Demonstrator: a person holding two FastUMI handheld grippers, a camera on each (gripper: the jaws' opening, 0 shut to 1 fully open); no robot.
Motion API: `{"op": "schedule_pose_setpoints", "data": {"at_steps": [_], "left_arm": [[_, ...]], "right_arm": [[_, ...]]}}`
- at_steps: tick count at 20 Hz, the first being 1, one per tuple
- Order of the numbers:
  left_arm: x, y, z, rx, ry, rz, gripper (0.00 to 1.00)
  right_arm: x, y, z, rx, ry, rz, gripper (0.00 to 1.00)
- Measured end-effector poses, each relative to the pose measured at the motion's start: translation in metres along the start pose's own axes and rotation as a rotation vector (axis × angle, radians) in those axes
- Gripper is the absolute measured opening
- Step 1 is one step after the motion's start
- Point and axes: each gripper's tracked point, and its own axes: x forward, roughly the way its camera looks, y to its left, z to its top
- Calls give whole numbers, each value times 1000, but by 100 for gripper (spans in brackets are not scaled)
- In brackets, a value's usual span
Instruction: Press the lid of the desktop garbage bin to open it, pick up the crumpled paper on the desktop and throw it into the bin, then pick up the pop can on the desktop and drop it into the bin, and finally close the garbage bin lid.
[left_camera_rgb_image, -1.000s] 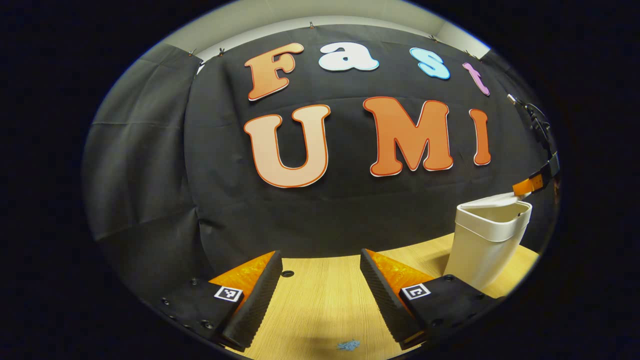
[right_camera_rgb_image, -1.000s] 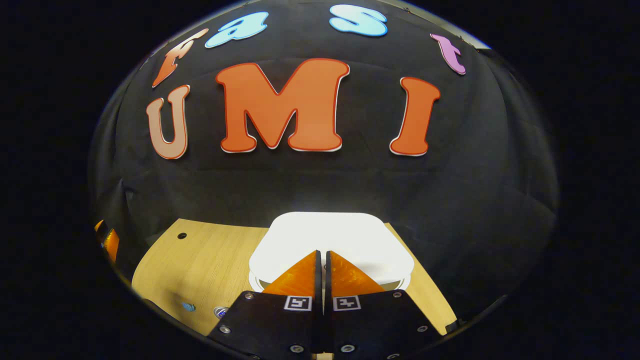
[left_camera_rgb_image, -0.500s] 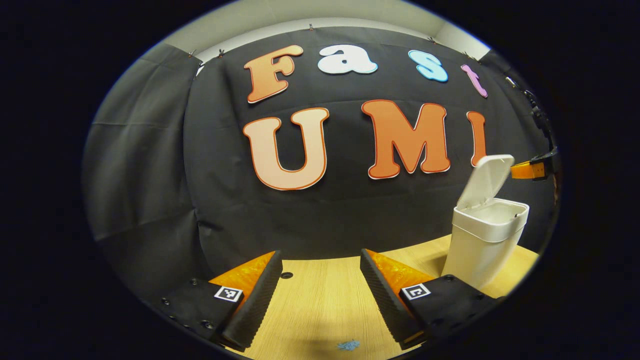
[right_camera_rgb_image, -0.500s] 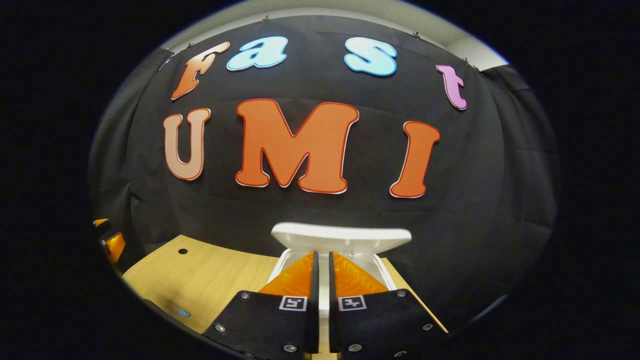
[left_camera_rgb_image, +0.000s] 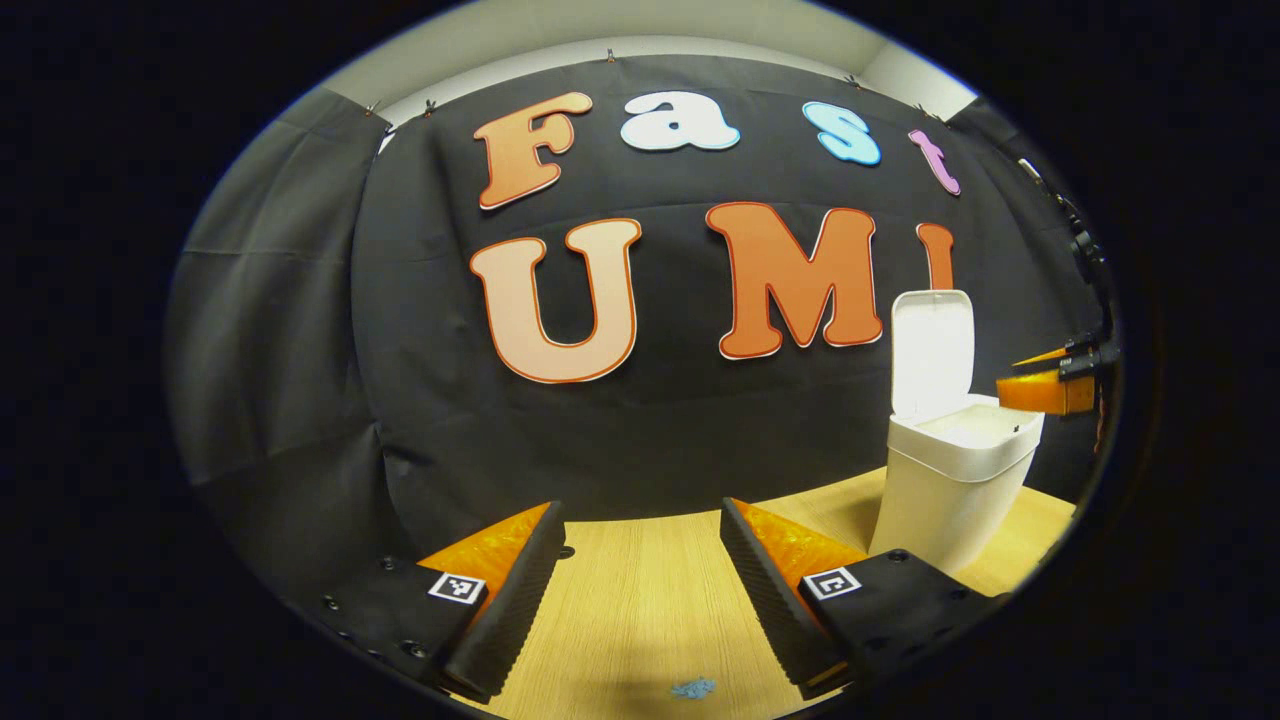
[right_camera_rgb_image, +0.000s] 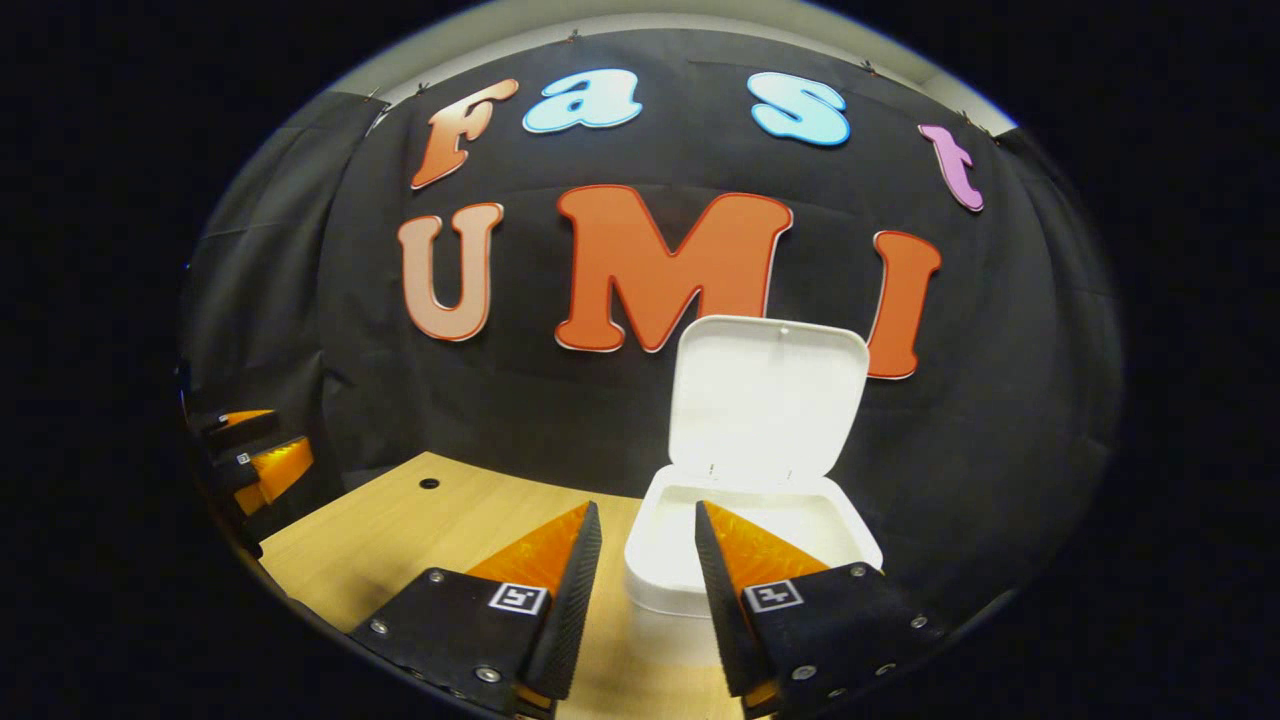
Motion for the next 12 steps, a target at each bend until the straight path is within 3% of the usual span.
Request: {"op": "schedule_pose_setpoints", "data": {"at_steps": [3,5,12], "left_arm": [[-1,2,-3,6,10,2,99],[-3,6,0,18,4,13,99],[-8,13,18,42,-31,14,99]], "right_arm": [[-5,32,-18,-16,14,84,80],[-7,50,-33,-38,33,123,87],[1,94,-97,-114,112,245,91]]}}
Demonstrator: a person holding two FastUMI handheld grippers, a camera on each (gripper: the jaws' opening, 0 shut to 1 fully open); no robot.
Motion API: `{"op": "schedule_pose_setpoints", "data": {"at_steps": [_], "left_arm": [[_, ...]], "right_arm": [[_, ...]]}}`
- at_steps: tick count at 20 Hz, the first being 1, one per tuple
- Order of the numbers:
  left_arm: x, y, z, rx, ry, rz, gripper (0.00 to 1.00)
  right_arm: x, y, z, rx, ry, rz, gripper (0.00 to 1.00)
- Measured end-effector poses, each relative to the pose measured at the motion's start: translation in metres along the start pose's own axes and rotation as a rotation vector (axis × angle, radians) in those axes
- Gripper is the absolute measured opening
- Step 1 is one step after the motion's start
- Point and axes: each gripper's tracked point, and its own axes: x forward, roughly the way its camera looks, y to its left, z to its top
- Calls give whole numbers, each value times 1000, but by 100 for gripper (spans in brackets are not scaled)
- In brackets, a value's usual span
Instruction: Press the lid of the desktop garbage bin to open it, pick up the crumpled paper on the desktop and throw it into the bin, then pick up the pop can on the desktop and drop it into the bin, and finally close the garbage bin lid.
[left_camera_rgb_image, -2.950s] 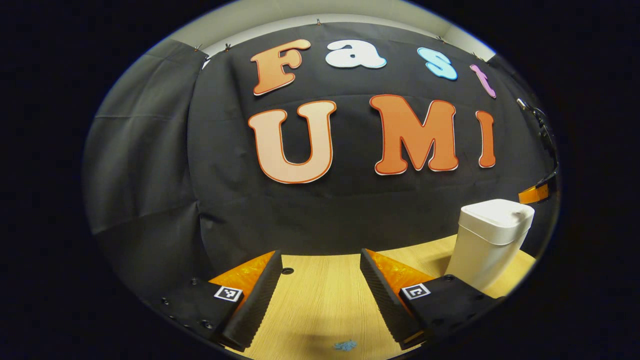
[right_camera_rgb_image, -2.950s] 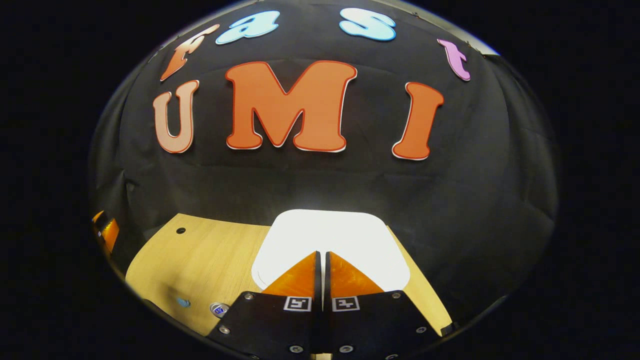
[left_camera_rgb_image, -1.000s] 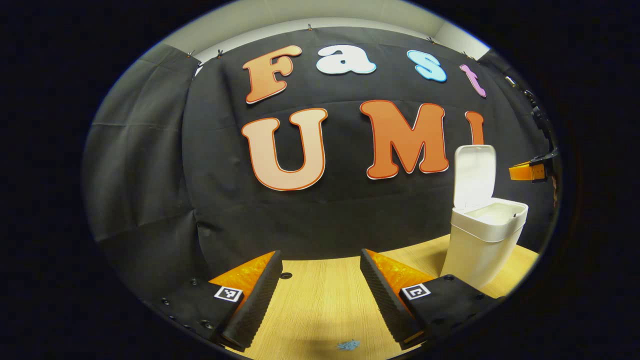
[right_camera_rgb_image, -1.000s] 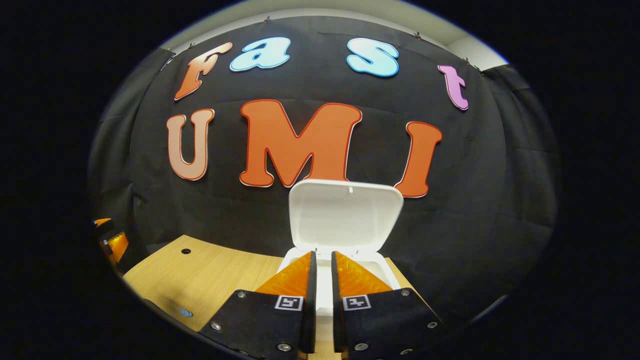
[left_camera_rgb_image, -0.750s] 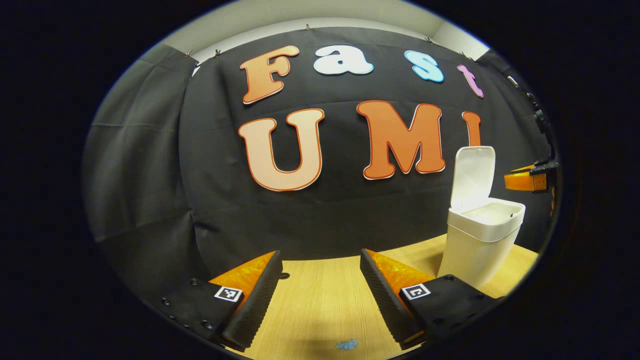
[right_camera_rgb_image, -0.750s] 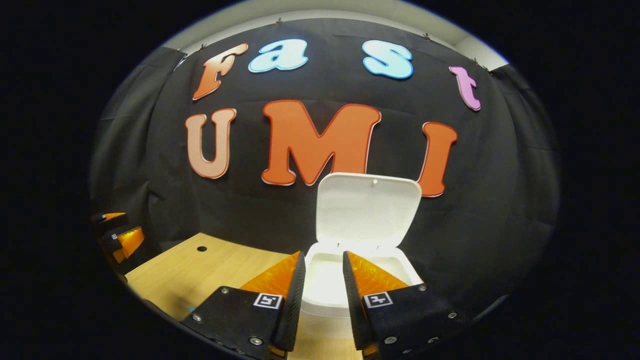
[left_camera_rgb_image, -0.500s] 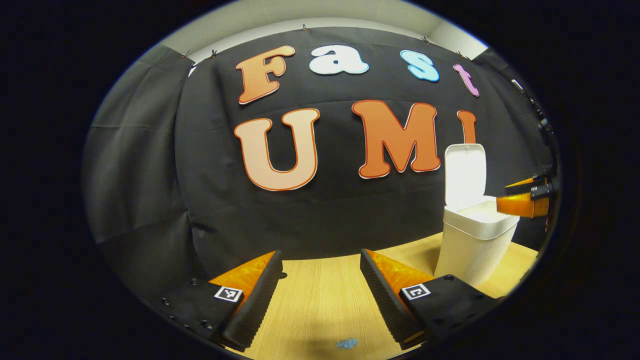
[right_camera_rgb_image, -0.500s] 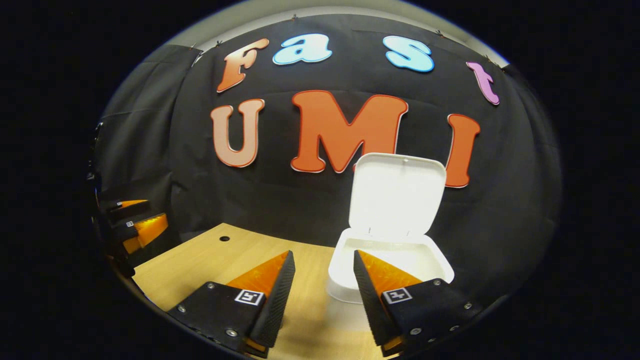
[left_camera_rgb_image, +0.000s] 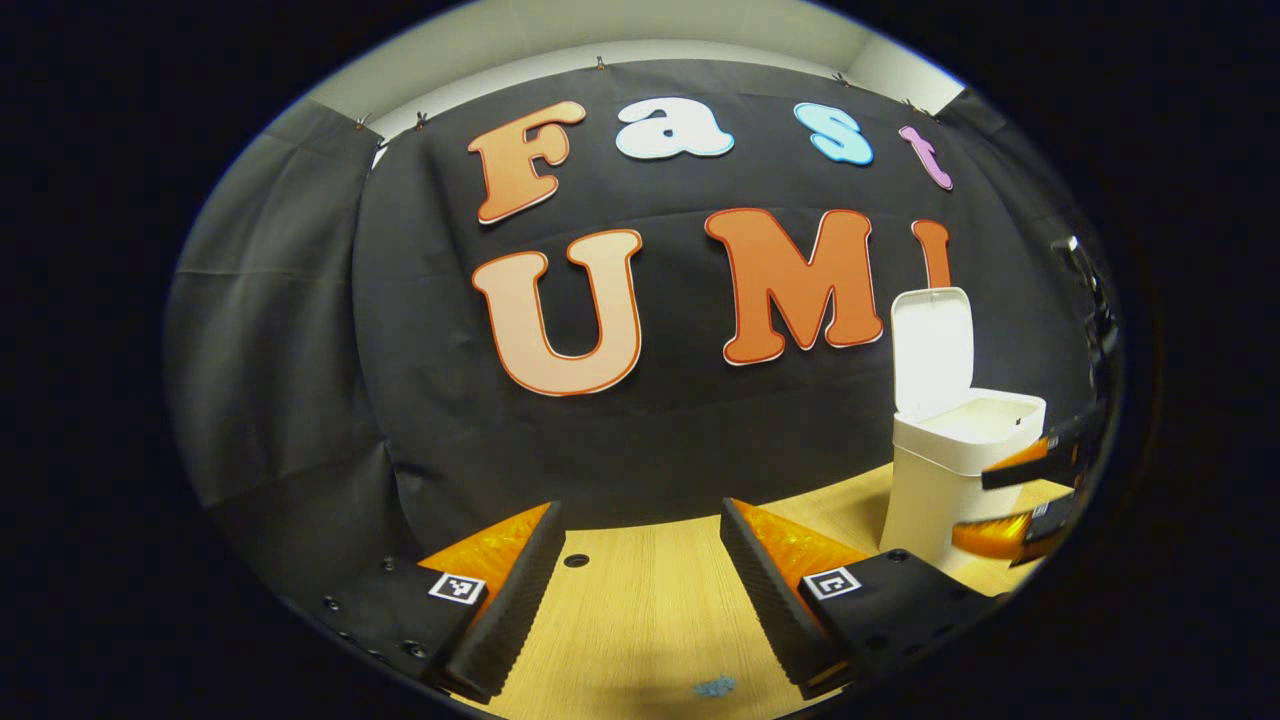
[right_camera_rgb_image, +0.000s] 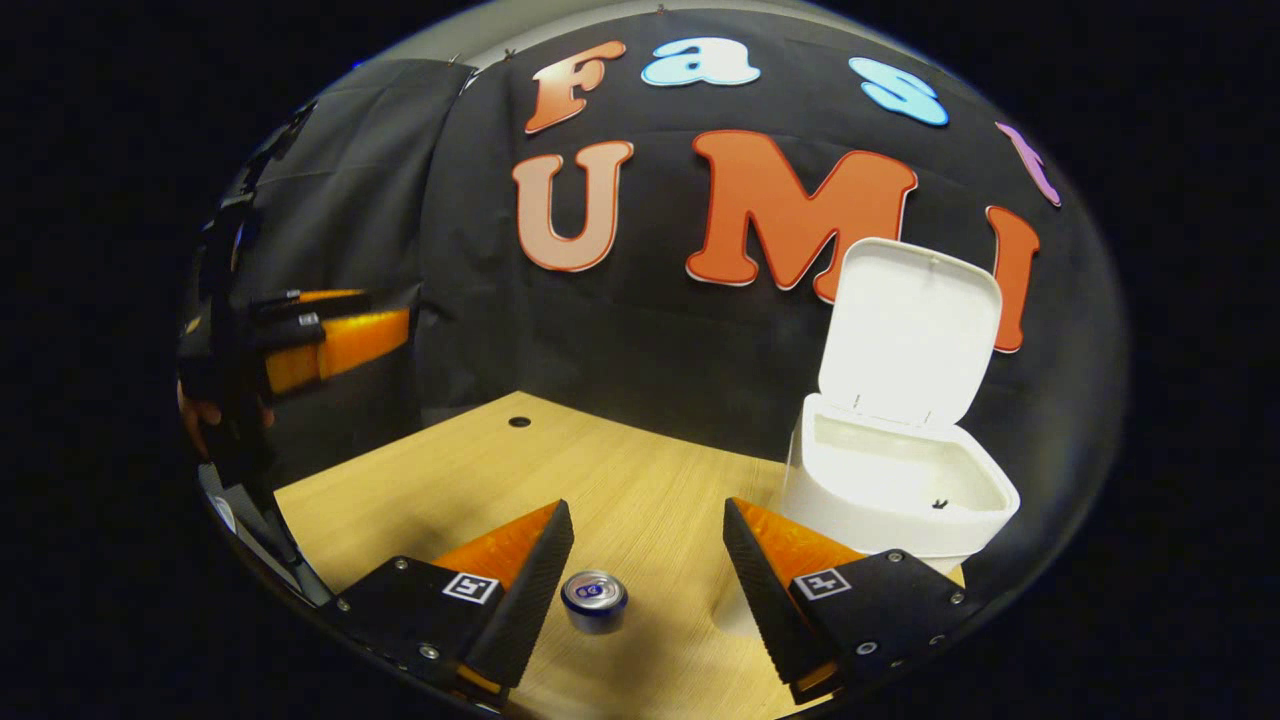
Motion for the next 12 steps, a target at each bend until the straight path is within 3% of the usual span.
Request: {"op": "schedule_pose_setpoints", "data": {"at_steps": [12], "left_arm": [[-23,10,7,59,21,50,99]], "right_arm": [[46,37,-109,-46,188,138,98]]}}
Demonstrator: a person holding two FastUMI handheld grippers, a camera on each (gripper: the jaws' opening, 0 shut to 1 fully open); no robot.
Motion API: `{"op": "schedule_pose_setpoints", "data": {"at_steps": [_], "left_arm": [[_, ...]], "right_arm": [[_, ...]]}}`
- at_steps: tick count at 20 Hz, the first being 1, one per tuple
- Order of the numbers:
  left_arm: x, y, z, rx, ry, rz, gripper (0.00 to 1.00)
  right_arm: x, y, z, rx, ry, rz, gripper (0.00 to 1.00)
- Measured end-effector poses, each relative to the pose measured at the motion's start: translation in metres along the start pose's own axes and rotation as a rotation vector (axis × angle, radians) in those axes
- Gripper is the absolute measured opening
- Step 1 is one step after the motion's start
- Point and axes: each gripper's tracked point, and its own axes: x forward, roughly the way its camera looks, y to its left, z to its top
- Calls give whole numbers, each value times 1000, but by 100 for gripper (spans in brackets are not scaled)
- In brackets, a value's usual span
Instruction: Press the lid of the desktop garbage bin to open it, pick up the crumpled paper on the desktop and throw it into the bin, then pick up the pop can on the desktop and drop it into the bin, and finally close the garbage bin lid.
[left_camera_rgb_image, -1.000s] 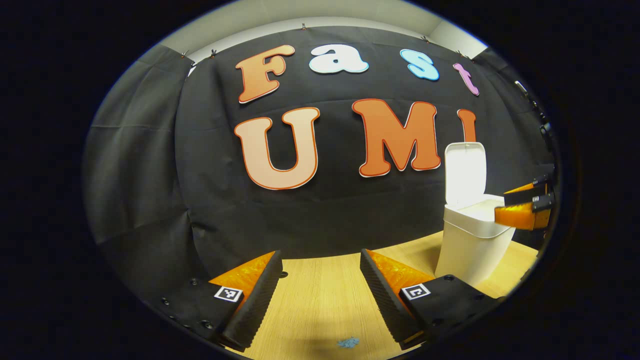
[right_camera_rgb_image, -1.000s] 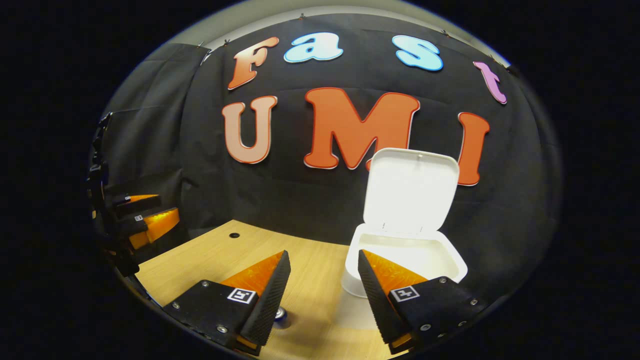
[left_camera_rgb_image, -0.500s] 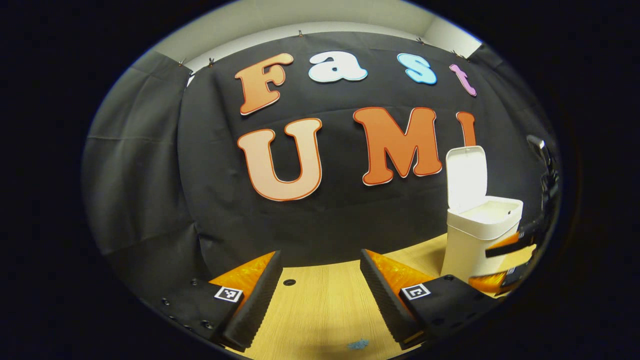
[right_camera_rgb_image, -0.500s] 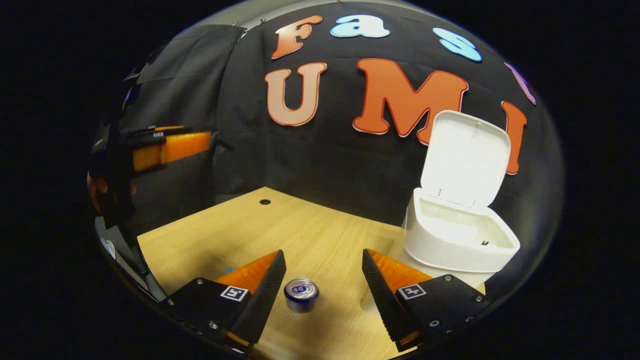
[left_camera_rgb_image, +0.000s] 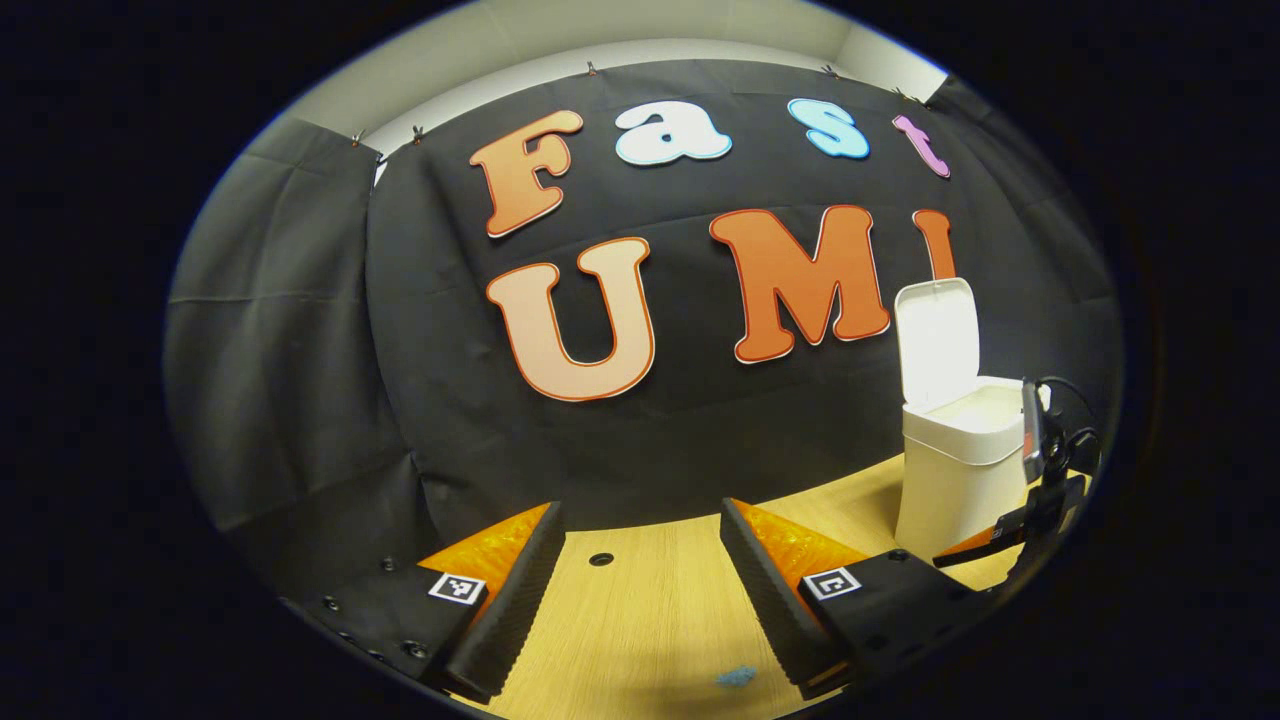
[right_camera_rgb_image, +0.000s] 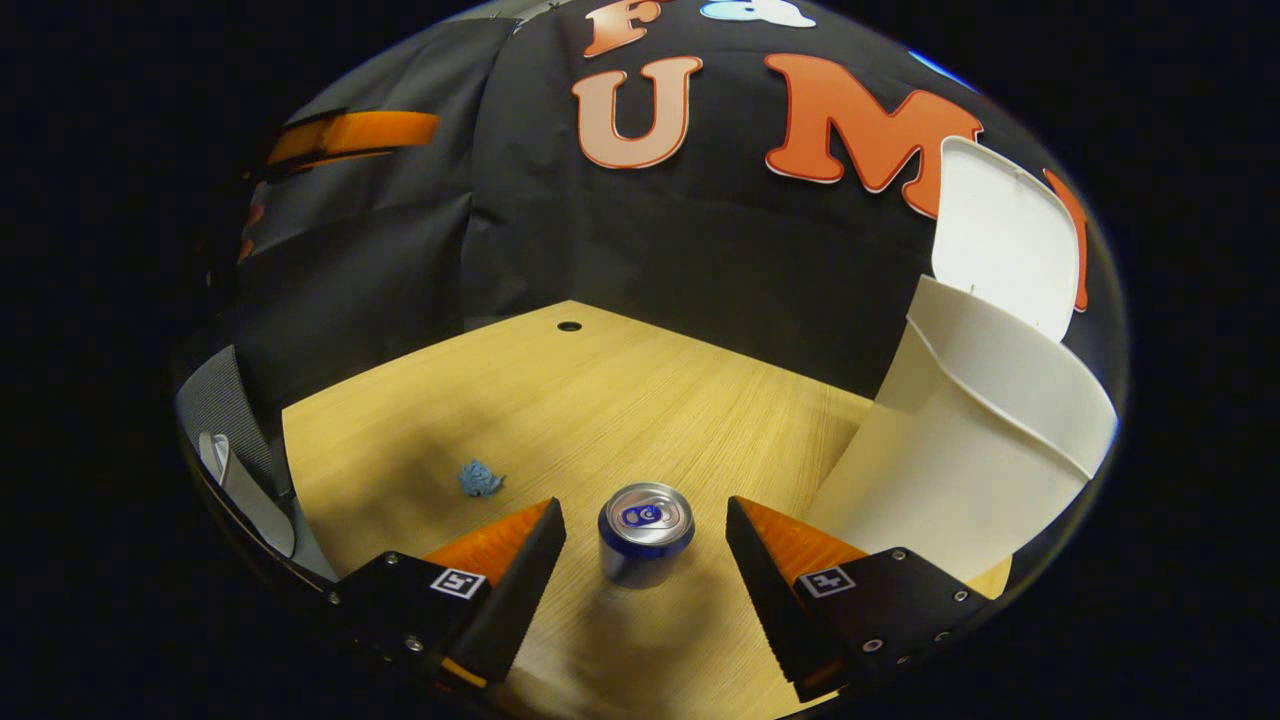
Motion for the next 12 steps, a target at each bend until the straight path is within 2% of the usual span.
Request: {"op": "schedule_pose_setpoints", "data": {"at_steps": [6,12], "left_arm": [[-7,1,-2,19,22,6,99],[-13,1,-11,12,45,0,99]], "right_arm": [[24,-1,-22,4,52,8,98],[35,-6,-29,3,62,-17,93]]}}
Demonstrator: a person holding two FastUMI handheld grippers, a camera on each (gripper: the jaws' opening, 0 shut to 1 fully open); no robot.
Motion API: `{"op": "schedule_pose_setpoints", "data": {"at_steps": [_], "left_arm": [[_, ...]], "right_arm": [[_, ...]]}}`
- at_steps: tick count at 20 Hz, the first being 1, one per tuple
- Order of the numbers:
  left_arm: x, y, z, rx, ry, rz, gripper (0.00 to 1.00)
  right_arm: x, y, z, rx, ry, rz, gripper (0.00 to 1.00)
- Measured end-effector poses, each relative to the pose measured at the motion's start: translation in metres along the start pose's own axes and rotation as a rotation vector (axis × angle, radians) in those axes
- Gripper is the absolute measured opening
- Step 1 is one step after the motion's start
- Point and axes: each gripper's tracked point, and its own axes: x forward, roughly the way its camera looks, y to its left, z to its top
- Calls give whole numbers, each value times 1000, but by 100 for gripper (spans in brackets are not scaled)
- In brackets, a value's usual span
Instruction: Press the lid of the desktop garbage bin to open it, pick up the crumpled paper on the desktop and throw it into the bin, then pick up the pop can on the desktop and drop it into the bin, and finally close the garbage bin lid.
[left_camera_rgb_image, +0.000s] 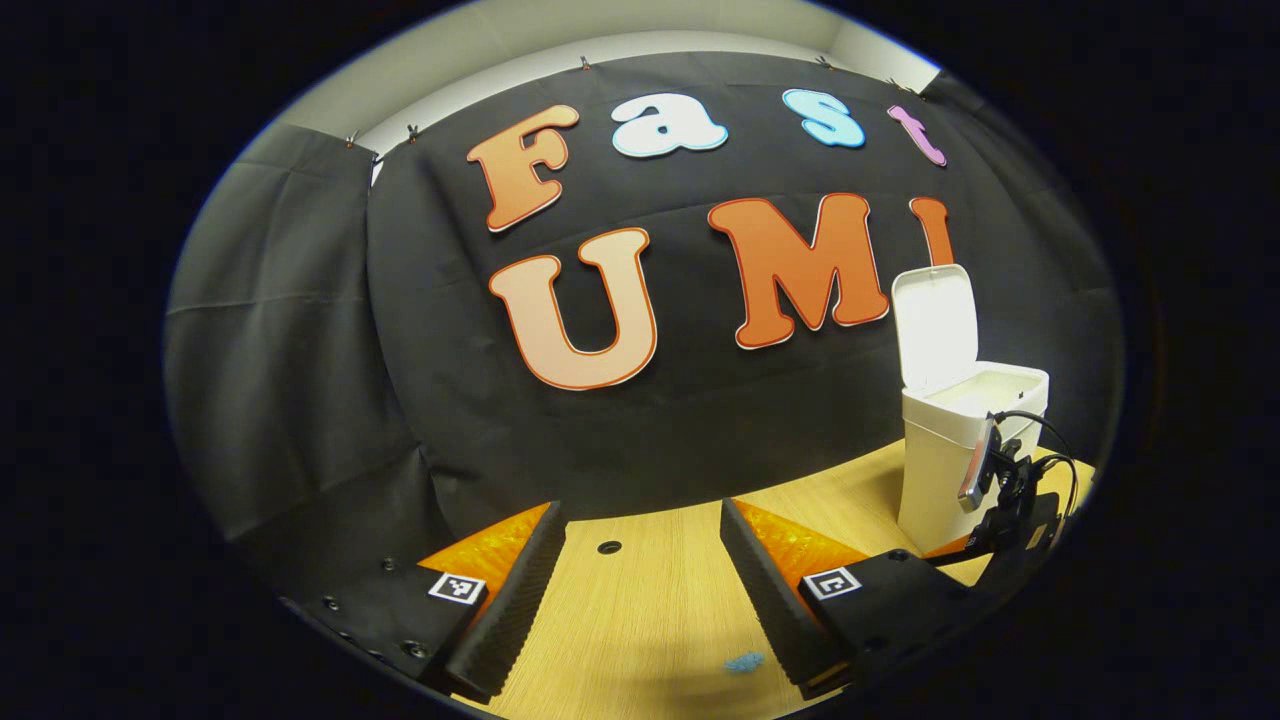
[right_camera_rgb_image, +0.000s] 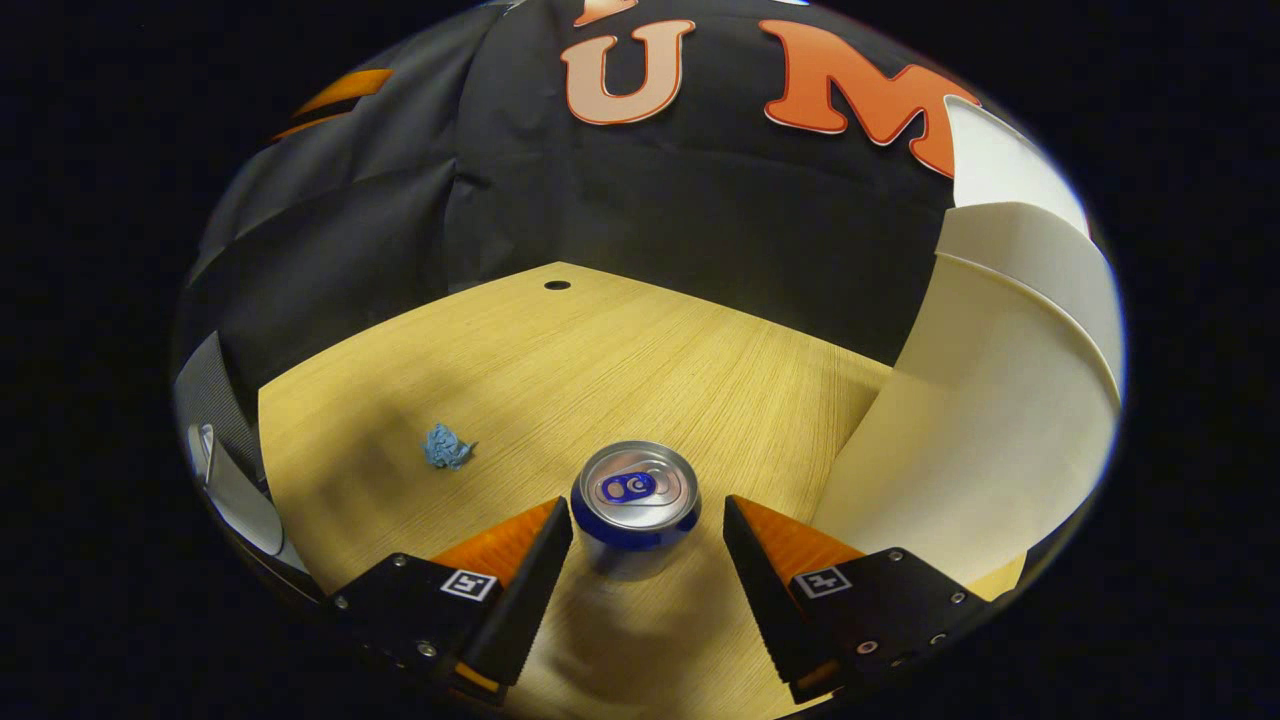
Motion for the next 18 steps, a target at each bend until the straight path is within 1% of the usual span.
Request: {"op": "schedule_pose_setpoints", "data": {"at_steps": [2,3,4,8,12,16,18], "left_arm": [[3,0,-1,-8,4,-3,99],[4,-1,-4,-14,11,-6,99],[4,-1,-8,-20,18,-9,99],[11,-9,-27,-55,65,-39,99],[24,-32,-57,-111,152,-109,99],[38,-53,-84,-139,230,-175,99],[45,-72,-110,-147,317,-220,100]], "right_arm": [[3,2,-1,-4,2,-2,88],[3,3,0,0,-1,0,81],[2,5,0,9,2,6,78],[-8,2,11,16,-16,-3,77],[-24,-4,25,31,-43,-38,77],[-35,-7,37,29,-54,-69,77],[-46,-13,44,26,-66,-91,77]]}}
